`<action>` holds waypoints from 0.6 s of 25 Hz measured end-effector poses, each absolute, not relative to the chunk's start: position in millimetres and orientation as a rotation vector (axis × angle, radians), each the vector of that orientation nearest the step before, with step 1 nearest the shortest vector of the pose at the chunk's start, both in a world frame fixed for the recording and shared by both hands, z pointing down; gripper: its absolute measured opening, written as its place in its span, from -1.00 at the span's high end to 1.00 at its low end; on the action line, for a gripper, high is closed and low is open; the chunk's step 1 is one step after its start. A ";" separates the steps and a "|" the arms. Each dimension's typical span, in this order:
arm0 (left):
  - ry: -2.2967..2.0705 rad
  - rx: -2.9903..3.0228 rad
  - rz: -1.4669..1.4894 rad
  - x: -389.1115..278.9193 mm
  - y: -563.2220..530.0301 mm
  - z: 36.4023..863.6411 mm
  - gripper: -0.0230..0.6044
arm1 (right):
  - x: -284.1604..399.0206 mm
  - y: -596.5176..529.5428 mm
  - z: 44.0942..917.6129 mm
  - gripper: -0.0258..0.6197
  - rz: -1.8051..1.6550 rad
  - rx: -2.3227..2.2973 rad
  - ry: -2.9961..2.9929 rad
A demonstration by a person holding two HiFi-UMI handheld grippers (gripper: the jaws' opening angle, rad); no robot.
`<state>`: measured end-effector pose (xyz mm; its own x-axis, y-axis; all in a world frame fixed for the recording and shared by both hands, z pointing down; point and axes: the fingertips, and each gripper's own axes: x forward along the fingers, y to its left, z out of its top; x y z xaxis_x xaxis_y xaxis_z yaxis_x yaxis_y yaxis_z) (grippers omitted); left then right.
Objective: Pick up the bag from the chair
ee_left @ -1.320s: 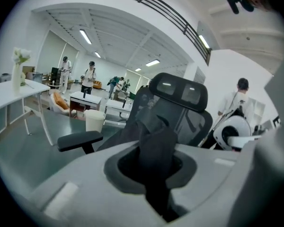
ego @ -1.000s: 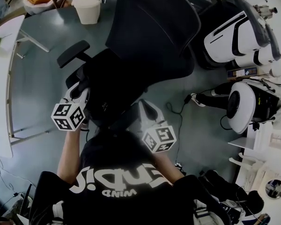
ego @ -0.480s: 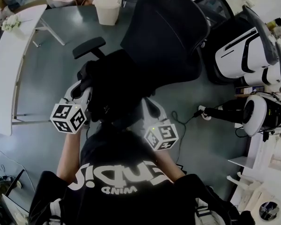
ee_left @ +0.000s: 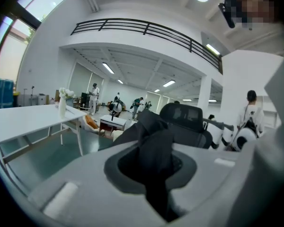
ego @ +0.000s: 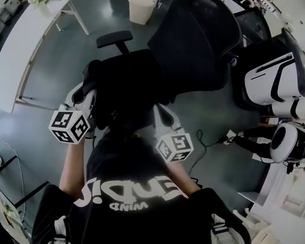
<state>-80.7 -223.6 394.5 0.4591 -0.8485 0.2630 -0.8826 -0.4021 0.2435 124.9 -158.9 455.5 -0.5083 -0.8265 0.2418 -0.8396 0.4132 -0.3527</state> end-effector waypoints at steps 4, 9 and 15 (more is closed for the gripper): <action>-1.542 2.307 0.104 -106.7 -194.4 389.8 0.77 | 105.6 -144.5 462.1 0.92 0.693 1.446 -2.651; -1.627 2.233 0.076 -130.4 -157.5 386.1 0.77 | 89.7 -129.5 467.5 0.92 0.703 1.370 -2.672; -1.687 2.196 0.042 -171.8 -111.3 380.8 0.77 | 57.1 -102.9 469.0 0.92 0.686 1.344 -2.680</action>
<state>-171.8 -111.3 380.8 0.2828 -0.9273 0.2451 -0.9384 -0.2147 0.2706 57.1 -102.9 469.0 -0.6161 -0.7462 0.2523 -0.7756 0.5187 -0.3597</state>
